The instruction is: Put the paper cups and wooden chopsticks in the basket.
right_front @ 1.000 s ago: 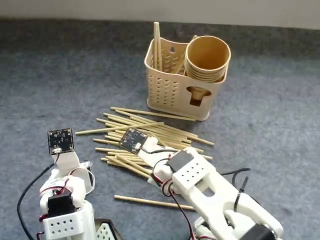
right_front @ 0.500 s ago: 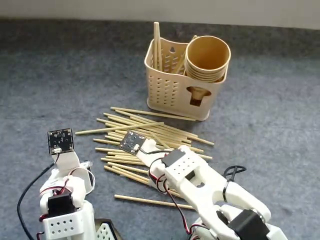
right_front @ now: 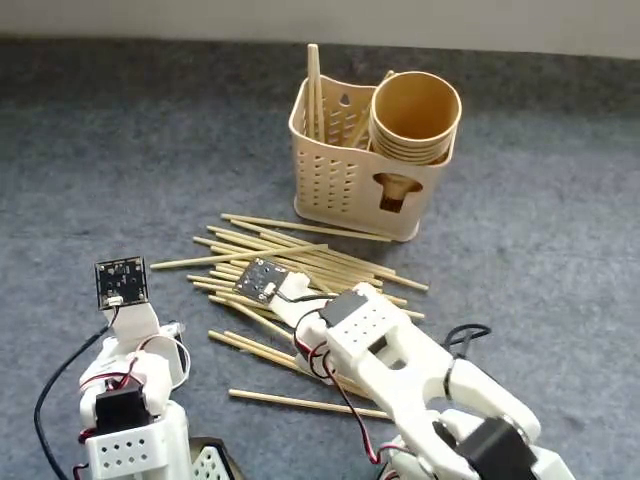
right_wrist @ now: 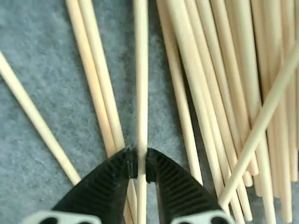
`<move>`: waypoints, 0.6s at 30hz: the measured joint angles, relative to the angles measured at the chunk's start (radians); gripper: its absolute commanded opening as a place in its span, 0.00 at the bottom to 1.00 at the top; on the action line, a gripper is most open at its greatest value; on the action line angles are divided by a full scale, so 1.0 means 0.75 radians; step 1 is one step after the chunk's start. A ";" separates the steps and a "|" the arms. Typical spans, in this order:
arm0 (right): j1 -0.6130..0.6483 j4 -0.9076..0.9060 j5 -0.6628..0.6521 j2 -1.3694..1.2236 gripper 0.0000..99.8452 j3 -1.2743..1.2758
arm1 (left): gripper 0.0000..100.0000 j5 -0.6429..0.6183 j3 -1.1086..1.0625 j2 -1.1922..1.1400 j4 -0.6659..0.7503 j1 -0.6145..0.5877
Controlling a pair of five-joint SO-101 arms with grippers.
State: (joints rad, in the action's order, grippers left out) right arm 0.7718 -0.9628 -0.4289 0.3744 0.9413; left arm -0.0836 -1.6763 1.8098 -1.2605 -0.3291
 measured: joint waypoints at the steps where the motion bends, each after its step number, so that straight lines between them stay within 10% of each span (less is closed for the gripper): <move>1: 0.000 -0.029 0.000 0.061 0.00 0.000 | 0.13 0.000 0.000 0.000 0.000 0.000; 18: -0.215 -0.151 0.076 1.074 0.00 0.016 | 0.13 0.000 0.000 0.000 0.000 0.000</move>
State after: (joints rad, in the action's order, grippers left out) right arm 0.6107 -1.0764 -0.3721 1.1799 0.9536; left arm -0.0836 -1.6763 1.8098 -1.2605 -0.3291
